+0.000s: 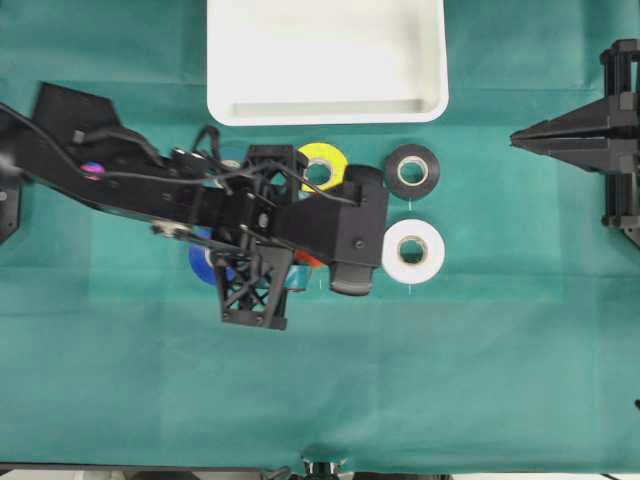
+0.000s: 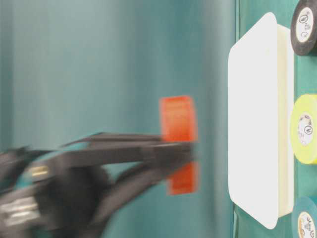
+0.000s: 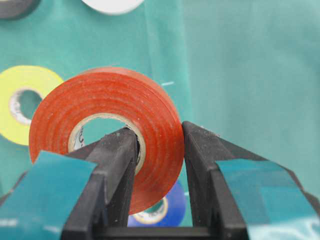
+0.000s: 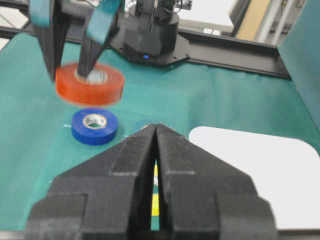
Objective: Place the tape from the fixed location into the white case.
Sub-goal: 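Carry the orange-red roll with the left gripper toward the white tray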
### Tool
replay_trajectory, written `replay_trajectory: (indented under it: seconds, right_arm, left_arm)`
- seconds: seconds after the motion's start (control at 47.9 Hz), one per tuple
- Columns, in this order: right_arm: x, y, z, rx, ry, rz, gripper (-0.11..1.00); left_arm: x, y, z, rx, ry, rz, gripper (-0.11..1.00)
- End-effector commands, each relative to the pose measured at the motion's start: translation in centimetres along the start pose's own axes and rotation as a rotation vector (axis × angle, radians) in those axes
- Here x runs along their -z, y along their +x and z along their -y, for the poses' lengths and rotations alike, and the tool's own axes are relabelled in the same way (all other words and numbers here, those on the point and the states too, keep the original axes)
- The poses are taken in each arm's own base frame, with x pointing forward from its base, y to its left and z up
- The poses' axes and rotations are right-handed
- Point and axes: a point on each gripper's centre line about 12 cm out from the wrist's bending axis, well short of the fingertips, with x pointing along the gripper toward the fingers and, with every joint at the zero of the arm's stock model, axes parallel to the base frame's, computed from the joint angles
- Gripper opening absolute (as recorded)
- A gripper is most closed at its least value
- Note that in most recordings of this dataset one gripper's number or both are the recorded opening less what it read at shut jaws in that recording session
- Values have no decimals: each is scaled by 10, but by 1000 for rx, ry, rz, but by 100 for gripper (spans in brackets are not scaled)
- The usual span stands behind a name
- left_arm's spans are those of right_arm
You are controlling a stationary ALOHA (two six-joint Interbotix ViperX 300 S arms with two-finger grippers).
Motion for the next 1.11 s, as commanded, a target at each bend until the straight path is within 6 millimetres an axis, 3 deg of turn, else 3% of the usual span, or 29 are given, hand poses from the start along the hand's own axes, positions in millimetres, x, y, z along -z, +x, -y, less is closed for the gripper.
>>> replay_trajectory:
  seconds: [0.0,0.125,0.313,1.087]
  right_arm:
    - [-13,2,0,0,2,34,0]
    - [-13,2,0,0,2,32,0]
    - [-13,2,0,0,2,34,0]
    - [-13,2,0,0,2,29,0]
  left_arm:
    - [-12,-42,4,9,9,89,25]
    - [-12,-64,5,9,10,95,25]
    - [-14,-80,5,9,8,72,25]
    - [-16,-80,5,5,12,74,25]
